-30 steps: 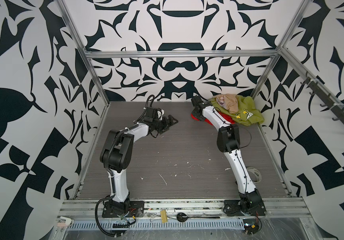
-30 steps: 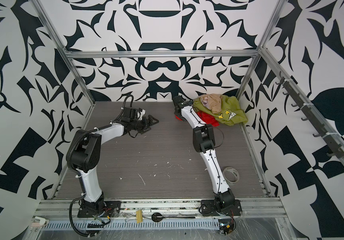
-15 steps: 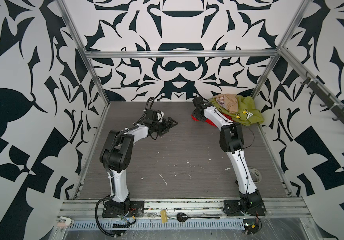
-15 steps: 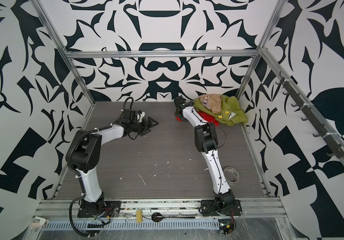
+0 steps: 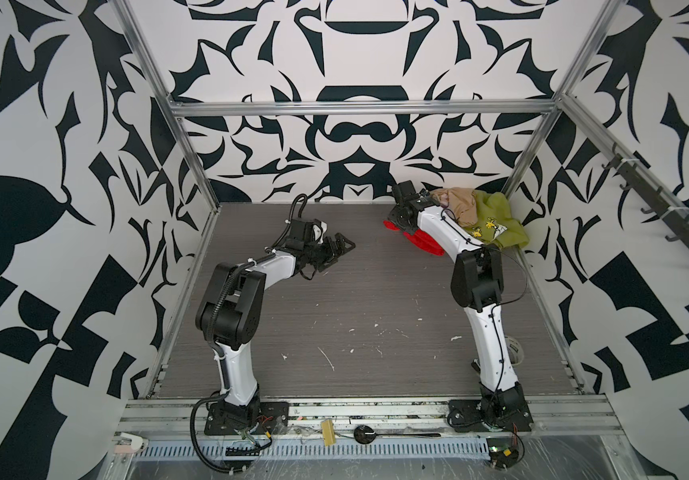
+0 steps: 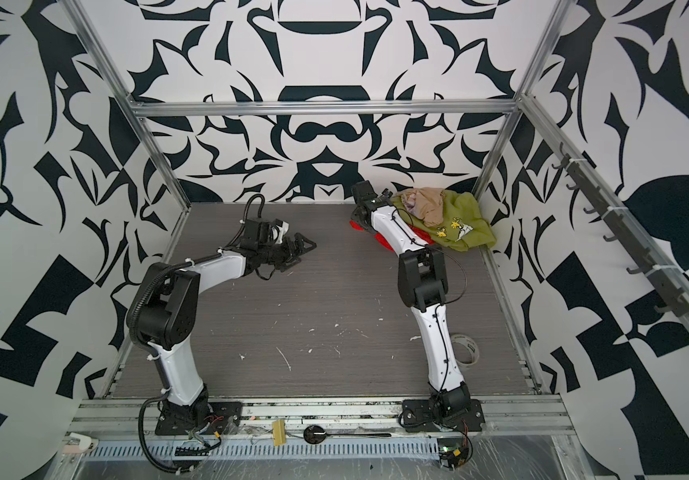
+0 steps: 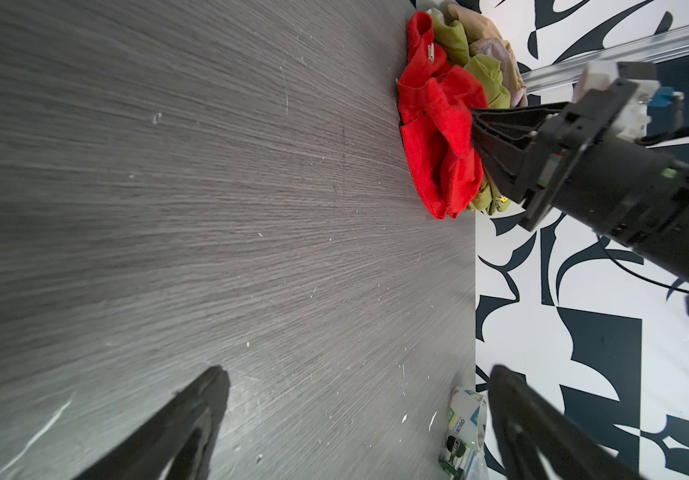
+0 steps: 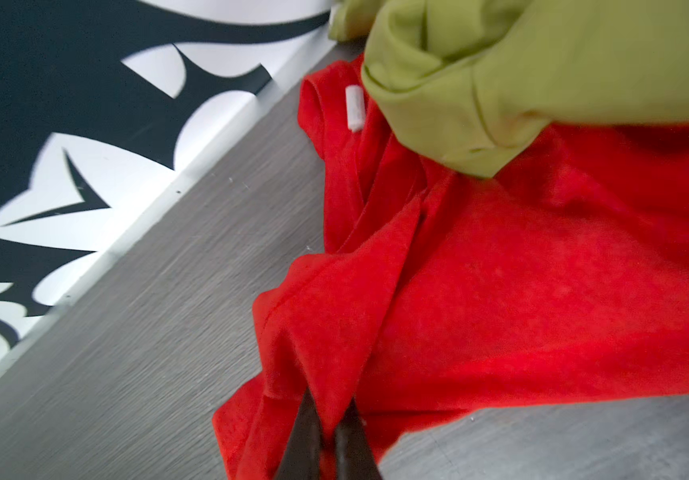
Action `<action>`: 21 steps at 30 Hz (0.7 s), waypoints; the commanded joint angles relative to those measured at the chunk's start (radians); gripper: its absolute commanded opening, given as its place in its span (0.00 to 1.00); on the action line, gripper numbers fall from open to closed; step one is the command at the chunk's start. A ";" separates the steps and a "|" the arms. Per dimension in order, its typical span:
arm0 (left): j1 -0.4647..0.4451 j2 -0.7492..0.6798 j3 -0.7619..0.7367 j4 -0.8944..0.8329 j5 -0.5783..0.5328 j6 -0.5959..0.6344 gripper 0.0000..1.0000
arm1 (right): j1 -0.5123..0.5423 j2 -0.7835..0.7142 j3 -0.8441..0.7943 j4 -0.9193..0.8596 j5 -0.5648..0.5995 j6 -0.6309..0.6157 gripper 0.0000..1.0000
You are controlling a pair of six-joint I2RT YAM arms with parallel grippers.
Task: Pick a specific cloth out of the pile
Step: 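Lower the right gripper onto the red cloth edge and close it, then lift the red cloth out of the pile with the right gripper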
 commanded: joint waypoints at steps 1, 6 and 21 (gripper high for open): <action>0.001 -0.041 -0.023 0.019 -0.004 -0.008 1.00 | 0.007 -0.072 -0.024 0.041 -0.005 -0.003 0.05; 0.001 -0.054 -0.039 0.030 -0.010 -0.011 1.00 | 0.008 -0.115 -0.043 0.047 0.002 -0.003 0.05; -0.007 -0.091 -0.069 0.099 -0.006 -0.014 1.00 | 0.007 -0.207 -0.036 0.052 0.014 -0.021 0.04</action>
